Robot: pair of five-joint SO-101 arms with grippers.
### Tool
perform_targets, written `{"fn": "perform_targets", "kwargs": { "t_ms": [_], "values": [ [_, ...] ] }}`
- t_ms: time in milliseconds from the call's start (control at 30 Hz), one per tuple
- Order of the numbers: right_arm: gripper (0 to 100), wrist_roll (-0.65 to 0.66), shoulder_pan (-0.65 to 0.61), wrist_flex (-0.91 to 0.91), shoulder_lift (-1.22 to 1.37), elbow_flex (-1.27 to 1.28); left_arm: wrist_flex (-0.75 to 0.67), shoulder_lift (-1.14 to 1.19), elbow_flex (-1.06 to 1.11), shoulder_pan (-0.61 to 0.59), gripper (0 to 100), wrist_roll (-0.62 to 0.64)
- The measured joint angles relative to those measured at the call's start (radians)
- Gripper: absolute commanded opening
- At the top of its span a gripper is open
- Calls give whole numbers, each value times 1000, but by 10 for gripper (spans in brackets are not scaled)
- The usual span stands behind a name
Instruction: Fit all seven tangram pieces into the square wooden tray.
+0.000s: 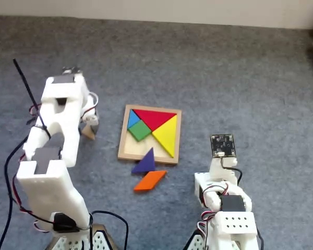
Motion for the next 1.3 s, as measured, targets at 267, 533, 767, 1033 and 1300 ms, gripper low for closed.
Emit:
{"fn": "perform_targets", "kwargs": {
  "t_ms": [267,533,767,1033,1300],
  "values": [
    [30,0,0,0,0,0,98,0,-163,181,6,-2],
    [30,0,0,0,0,0,101,0,-178,344,6,-244],
    [30,0,0,0,0,0,49,0,-178,344,7,-496],
    [30,0,0,0,0,0,43,55,-178,385,6,-790],
    [30,0,0,0,0,0,35,167,-180,491,7,-901]
  ]
}}
